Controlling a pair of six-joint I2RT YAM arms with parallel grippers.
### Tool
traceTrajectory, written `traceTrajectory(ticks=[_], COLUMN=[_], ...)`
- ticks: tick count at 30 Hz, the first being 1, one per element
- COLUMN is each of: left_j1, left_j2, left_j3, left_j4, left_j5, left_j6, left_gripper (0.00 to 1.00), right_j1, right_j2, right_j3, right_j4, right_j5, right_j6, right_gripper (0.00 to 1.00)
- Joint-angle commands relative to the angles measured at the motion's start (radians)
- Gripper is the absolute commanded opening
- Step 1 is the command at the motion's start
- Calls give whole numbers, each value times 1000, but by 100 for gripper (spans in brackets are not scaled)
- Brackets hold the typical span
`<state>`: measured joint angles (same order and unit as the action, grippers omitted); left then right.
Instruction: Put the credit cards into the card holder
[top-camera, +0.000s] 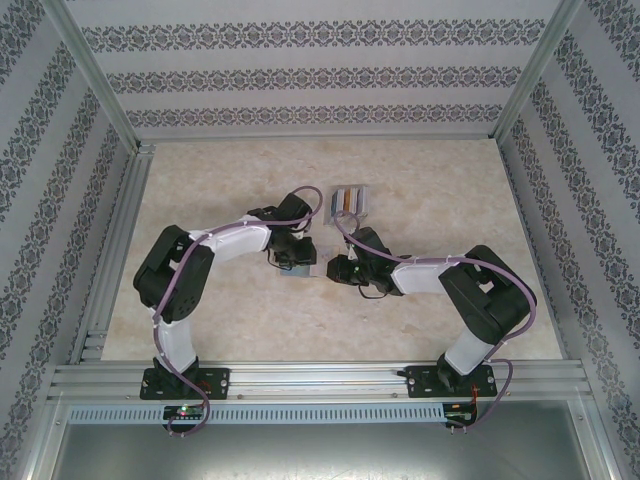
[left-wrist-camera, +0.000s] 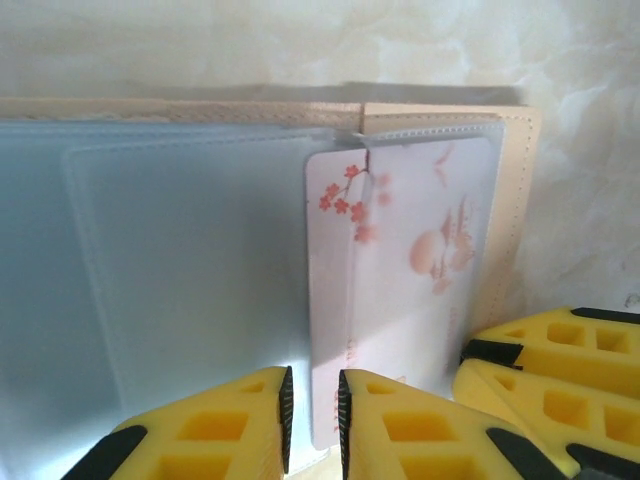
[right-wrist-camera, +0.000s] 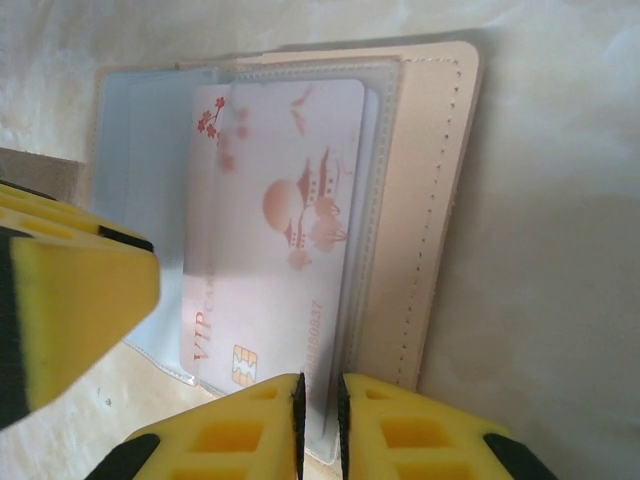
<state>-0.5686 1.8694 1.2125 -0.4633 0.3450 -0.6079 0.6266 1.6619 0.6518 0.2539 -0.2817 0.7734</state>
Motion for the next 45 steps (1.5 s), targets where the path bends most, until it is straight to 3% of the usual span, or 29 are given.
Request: traceTrajectory(ticks=[1, 11, 21, 27, 33, 45], left_j1=[28, 68, 69, 68, 75, 96], left_j2=[-49, -56, -109, -107, -144, -109], left_j3=[-35, -93, -108, -115, -155, -172], left_j4=[-43, -23, 9, 26, 23, 31], left_j5=[-48, -53, -5, 7, -59, -48], left_j6=[32, 46, 18, 4, -23, -18], left_gripper=[22, 22, 23, 23, 20, 20], right_j1=[-15, -34, -2, 47, 63, 39], right_j2=[-3, -57, -124, 10, 165, 196], right_j3=[-15, -7, 141, 280, 394, 396], right_j4=[-7, -70, -257, -256, -248, -375], right_j5=[-9, -10, -21, -74, -99, 51], right_j6=[-32, -62, -144, -151, -146, -201], right_gripper=[21, 21, 21, 21, 21, 21])
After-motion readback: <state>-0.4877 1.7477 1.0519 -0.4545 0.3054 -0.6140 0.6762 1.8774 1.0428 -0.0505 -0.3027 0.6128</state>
